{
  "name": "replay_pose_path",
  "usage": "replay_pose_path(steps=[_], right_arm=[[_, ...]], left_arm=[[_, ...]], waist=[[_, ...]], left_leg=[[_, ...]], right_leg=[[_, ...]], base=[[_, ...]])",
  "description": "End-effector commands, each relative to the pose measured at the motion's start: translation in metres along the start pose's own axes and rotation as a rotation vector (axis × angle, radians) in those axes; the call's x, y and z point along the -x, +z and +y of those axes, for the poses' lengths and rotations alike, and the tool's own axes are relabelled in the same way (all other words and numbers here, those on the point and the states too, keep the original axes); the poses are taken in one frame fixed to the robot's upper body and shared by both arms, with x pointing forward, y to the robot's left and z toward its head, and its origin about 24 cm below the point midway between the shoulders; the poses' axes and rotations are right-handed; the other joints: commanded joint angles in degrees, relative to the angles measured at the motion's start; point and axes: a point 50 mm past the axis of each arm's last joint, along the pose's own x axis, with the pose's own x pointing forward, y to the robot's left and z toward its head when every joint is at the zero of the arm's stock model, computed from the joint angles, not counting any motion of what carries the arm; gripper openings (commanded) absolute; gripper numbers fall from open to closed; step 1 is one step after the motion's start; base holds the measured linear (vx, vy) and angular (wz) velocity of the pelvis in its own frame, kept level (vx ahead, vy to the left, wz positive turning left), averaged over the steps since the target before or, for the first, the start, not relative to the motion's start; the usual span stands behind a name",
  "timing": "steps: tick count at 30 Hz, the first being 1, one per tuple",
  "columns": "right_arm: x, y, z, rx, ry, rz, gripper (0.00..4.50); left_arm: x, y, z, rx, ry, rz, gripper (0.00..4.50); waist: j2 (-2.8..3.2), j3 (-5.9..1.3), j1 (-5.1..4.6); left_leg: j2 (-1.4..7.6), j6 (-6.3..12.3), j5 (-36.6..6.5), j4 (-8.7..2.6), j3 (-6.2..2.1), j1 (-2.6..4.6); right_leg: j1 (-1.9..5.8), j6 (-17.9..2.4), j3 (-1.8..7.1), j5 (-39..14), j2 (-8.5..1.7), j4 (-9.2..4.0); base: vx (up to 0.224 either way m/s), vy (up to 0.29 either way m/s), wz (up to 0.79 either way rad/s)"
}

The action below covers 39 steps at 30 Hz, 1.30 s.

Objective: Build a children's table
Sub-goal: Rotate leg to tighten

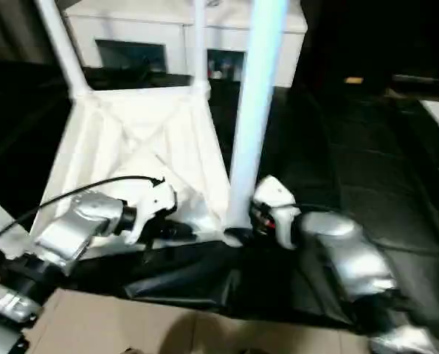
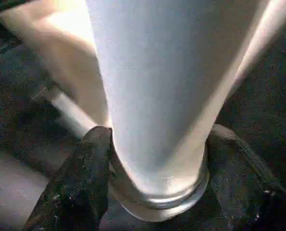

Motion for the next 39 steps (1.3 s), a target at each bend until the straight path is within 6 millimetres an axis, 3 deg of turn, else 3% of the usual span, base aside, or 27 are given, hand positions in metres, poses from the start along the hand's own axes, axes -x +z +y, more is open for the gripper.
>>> replay_pose_path(steps=[1, 3, 4, 5, 9, 10, 14, 15, 16, 18, 21, 22, 24, 26, 28, 30, 34, 36, 39], right_arm=[[-0.002, -0.022, -0.014, -0.066, -0.247, 0.135, 2.62], [-0.012, -0.023, -0.011, -0.166, -0.359, 0.143, 2.62], [-0.012, -0.023, -0.011, -0.168, -0.361, 0.144, 2.62], [-0.019, -0.021, -0.007, -0.232, -0.432, 0.143, 2.62], [-0.034, -0.017, 0.002, -0.316, -0.547, 0.136, 2.62], [-0.038, -0.014, 0.006, -0.309, -0.570, 0.135, 2.62], [-0.050, -0.002, 0.018, -0.278, -0.535, 0.087, 2.62], [-0.052, 0.004, 0.022, -0.278, -0.477, 0.037, 3.18], [-0.052, 0.004, 0.022, -0.278, -0.477, 0.037, 3.18], [-0.047, 0.021, 0.020, -0.208, -0.387, -0.084, 3.38], [-0.038, 0.028, 0.011, -0.175, -0.342, -0.134, 3.75], [-0.036, 0.030, 0.009, -0.167, -0.322, -0.144, 3.79], [-0.024, 0.032, 0.002, -0.089, -0.212, -0.138, 3.98], [-0.015, 0.031, -0.001, -0.036, -0.115, -0.121, 4.10], [-0.010, 0.031, -0.002, -0.017, -0.074, -0.118, 4.10], [0.010, 0.027, -0.004, 0.080, 0.078, -0.102, 4.10], [0.036, 0.018, -0.004, 0.161, 0.266, -0.036, 4.10], [0.048, 0.013, 0.001, 0.171, 0.397, 0.015, 4.10], [0.052, 0.011, 0.005, 0.169, 0.454, 0.041, 4.10]], left_arm=[[-0.014, 0.001, -0.001, 0.042, 0.074, 0.012, 0.00], [-0.026, 0.008, 0.001, 0.093, 0.159, 0.002, 0.00], [-0.026, 0.008, 0.001, 0.094, 0.161, 0.002, 0.00], [-0.034, 0.013, 0.003, 0.119, 0.244, 0.002, 0.00], [-0.047, 0.022, 0.006, 0.141, 0.374, 0.000, 0.00], [-0.049, 0.024, 0.006, 0.131, 0.397, 0.004, 0.00], [-0.053, 0.029, 0.007, 0.100, 0.407, -0.006, 0.00], [-0.052, 0.029, 0.007, 0.086, 0.398, -0.007, 0.00], [-0.052, 0.029, 0.007, 0.086, 0.398, -0.007, 0.00], [-0.047, 0.025, 0.008, 0.061, 0.349, -0.008, 0.00], [-0.041, 0.017, 0.007, 0.039, 0.279, 0.000, 0.00], [-0.040, 0.015, 0.006, 0.035, 0.261, 0.003, 0.00], [-0.032, 0.006, 0.003, 0.023, 0.180, 0.017, 0.00], [-0.027, 0.002, 0.001, 0.029, 0.119, 0.023, 0.00], [-0.024, 0.000, -0.001, 0.022, 0.091, 0.024, 0.00], [-0.012, -0.004, -0.005, -0.015, -0.029, 0.026, 0.00], [0.008, -0.008, -0.013, -0.061, -0.212, 0.045, 0.00], [0.020, -0.007, -0.017, -0.082, -0.299, 0.042, 0.00], [0.026, -0.006, -0.018, -0.078, -0.330, 0.052, 0.00]], waist=[[-0.68, -3.53, -0.32], [-0.75, -3.32, -0.75], [-0.68, -3.37, -0.85], [-0.76, -3.48, -0.84], [-0.55, -3.37, -1.23], [-0.31, -3.36, -1.18], [-0.35, -3.45, -1.26], [-0.33, -3.55, -1.30], [-0.33, -3.55, -1.30], [-0.48, -3.67, -1.10], [-0.46, -3.71, -2.23], [-0.38, -3.79, -2.29], [-0.52, -4.07, -2.25], [-0.45, -4.04, -1.62], [-0.48, -3.99, -1.15], [-0.60, -3.92, -0.86], [-0.24, -3.92, 0.19], [-0.19, -3.76, 0.33], [0.03, -3.52, 0.63]], left_leg=[[0.17, -0.89, -18.6, -4.49, -0.60, 1.08], [-0.04, -0.62, -19.4, -4.63, -0.66, 0.75], [-0.12, -0.59, -20.4, -4.53, -0.67, 1.15], [-0.11, -0.52, -20.6, -4.52, -0.76, 1.18], [-0.46, -0.10, -22.3, -4.31, -0.66, 1.54], [-0.42, -0.14, -22.8, -4.42, -0.86, 1.50], [-0.28, 0.23, -23.4, -4.82, -1.12, 1.22], [-0.16, 0.38, -23.2, -4.97, -1.21, 1.16], [-0.16, 0.38, -23.2, -4.97, -1.21, 1.16], [-0.02, 1.03, -22.2, -5.06, -1.11, 0.86], [0.09, 1.35, -19.3, -5.64, -1.70, -0.89], [0.09, 1.44, -19.3, -5.52, -1.66, -0.71], [0.21, 2.53, -17.5, -4.78, -1.23, 0.04], [0.41, 4.44, -14.7, -4.53, -0.92, -0.06], [0.49, 4.72, -14.3, -4.35, -0.73, 0.12], [0.55, 4.56, -13.9, -4.41, -0.82, -0.26], [1.00, 4.98, -12.6, -4.47, -0.74, 0.37], [1.06, 4.87, -13.7, -4.60, -0.72, 0.51], [1.13, 3.48, -16.1, -4.80, -0.66, 0.95]], right_leg=[[2.45, -9.2, 0.81, -25.6, -0.91, -4.11], [2.39, -7.5, 0.77, -27.7, -0.78, -4.70], [2.01, -6.9, 0.67, -29.0, -0.73, -5.09], [2.14, -6.7, 0.59, -29.1, -0.72, -5.11], [1.33, -5.2, 0.28, -31.4, -0.57, -6.02], [1.41, -4.8, 0.07, -31.7, -0.60, -6.14], [1.92, -4.5, -0.28, -30.1, -0.69, -6.12], [2.19, -5.0, -0.26, -28.6, -0.81, -6.01], [2.19, -5.0, -0.26, -28.6, -0.81, -6.01], [2.48, -6.0, -0.07, -25.7, -0.89, -5.75], [3.88, -7.0, -0.21, -21.9, -1.00, -4.57], [3.79, -7.2, -0.18, -22.0, -1.09, -4.72], [3.20, -10.3, 0.31, -17.5, -1.11, -4.53], [3.42, -12.7, 0.52, -13.5, -1.15, -3.92], [3.13, -13.2, 0.64, -13.7, -1.10, -3.85], [3.50, -13.0, 0.66, -13.6, -1.06, -3.56], [3.23, -15.1, 1.02, -9.0, -0.96, -2.75], [3.27, -15.2, 1.04, -9.6, -0.88, -2.77], [2.83, -14.9, 1.20, -12.8, -0.94, -3.03]], base=[[-0.051, 0.001, -0.03], [0.000, 0.000, 0.00], [0.000, 0.000, 0.00], [0.000, 0.000, 0.00], [0.000, 0.000, 0.00], [0.000, 0.000, 0.00], [0.000, 0.000, 0.00], [0.000, 0.000, 0.00], [0.000, 0.000, 0.00], [0.000, 0.000, 0.00], [0.000, 0.000, 0.00], [0.000, 0.000, 0.00], [0.000, 0.000, 0.00], [0.000, 0.000, 0.00], [0.000, 0.000, 0.00], [0.000, 0.000, 0.00], [0.000, 0.000, 0.00], [0.000, 0.000, 0.00], [0.000, 0.000, 0.00]])
